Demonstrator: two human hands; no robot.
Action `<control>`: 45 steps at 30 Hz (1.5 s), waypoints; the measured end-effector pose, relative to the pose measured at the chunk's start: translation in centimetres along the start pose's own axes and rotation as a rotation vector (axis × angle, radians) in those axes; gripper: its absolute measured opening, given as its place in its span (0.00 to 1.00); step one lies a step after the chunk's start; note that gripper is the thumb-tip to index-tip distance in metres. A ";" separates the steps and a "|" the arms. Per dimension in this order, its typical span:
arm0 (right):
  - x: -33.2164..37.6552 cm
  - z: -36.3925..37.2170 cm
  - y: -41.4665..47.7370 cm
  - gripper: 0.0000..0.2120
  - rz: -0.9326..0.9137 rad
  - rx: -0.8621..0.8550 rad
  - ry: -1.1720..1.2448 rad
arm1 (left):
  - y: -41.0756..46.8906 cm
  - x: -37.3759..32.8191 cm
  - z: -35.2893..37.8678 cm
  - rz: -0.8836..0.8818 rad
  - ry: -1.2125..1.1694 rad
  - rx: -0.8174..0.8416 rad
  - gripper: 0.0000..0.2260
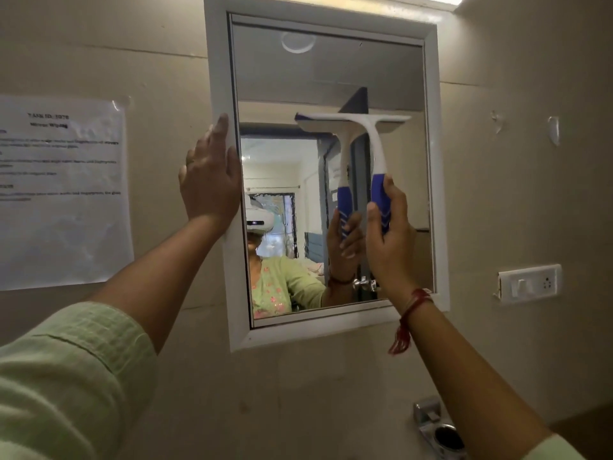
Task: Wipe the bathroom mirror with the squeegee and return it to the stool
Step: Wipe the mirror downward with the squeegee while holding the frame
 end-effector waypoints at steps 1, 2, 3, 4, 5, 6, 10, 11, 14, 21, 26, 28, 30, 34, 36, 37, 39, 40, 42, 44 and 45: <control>0.0 -0.1 -0.7 0.20 0.002 0.009 -0.001 | 0.0 0.0 0.0 -0.002 0.002 0.001 0.20; -0.2 -0.3 -1.8 0.21 0.004 0.026 -0.003 | 0.0 0.0 0.0 -0.004 0.005 0.004 0.20; -0.4 -0.5 -3.2 0.21 0.004 0.046 -0.009 | 0.0 0.0 0.0 -0.003 0.008 0.007 0.21; -0.6 -0.7 -4.6 0.21 -0.001 0.067 -0.017 | 0.0 0.0 0.0 -0.002 0.012 0.007 0.21; -0.6 -0.9 -5.6 0.21 -0.006 0.084 -0.023 | 0.0 0.0 0.0 -0.002 0.016 0.007 0.21; -0.6 -1.1 -6.2 0.21 -0.011 0.090 -0.028 | 0.0 -0.1 0.0 -0.002 0.019 0.005 0.21; 0.0 -1.0 -3.9 0.20 0.002 0.056 -0.009 | 0.0 -0.1 0.1 -0.006 0.022 -0.002 0.21; 0.2 -0.9 -3.1 0.20 0.002 0.044 -0.004 | 0.0 0.0 0.1 -0.011 0.022 -0.003 0.21; 0.5 -0.9 -2.9 0.19 -0.012 0.040 -0.018 | -0.1 -0.1 0.0 -0.017 0.025 0.002 0.21; -0.1 -1.7 -7.8 0.21 0.008 0.114 -0.049 | 0.0 -0.1 0.1 -0.024 0.023 0.005 0.21; 0.7 -1.0 -4.5 0.20 0.031 0.055 -0.040 | -0.1 0.0 0.1 -0.019 0.020 -0.001 0.21; 0.8 -0.8 -4.8 0.20 0.045 0.051 -0.038 | -0.1 -0.1 0.0 -0.021 0.022 -0.001 0.21; 0.6 -0.9 -6.7 0.20 0.047 0.085 -0.032 | -0.2 -0.2 0.0 -0.019 0.024 -0.002 0.21; 0.1 -1.3 -10.3 0.21 0.087 0.150 -0.009 | -0.2 -0.2 -0.1 -0.019 0.022 -0.004 0.21; 0.5 -1.2 -9.3 0.20 0.072 0.134 -0.023 | -0.2 -0.2 0.0 -0.017 0.022 -0.009 0.21; 0.7 -1.0 -8.4 0.20 0.059 0.119 -0.034 | -0.2 -0.2 0.0 -0.015 0.020 -0.010 0.21; 1.0 -0.7 -6.7 0.20 0.056 0.087 -0.034 | -0.2 -0.2 0.1 -0.011 0.018 -0.005 0.21; 1.1 -0.5 -6.4 0.20 0.066 0.076 -0.027 | -0.2 -0.1 0.1 -0.012 0.022 -0.003 0.21; 1.1 -0.4 -7.0 0.20 0.079 0.071 -0.028 | -0.1 -0.1 0.0 -0.016 0.038 0.000 0.21; 1.1 -0.6 -9.0 0.21 0.079 0.095 -0.038 | -0.2 -0.2 0.0 -0.014 0.046 0.001 0.21; 1.0 -0.7 -10.0 0.21 0.083 0.111 -0.040 | -0.2 -0.3 -0.1 -0.012 0.045 0.001 0.21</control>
Point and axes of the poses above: each hand's wrist, its own y-axis towards the middle knuckle, its own z-axis out of the palm, x = y × z, the point moved 4 cm from there along y, towards the middle knuckle, and after that the axes turned 12 degrees about -z, right-handed, at the moved point
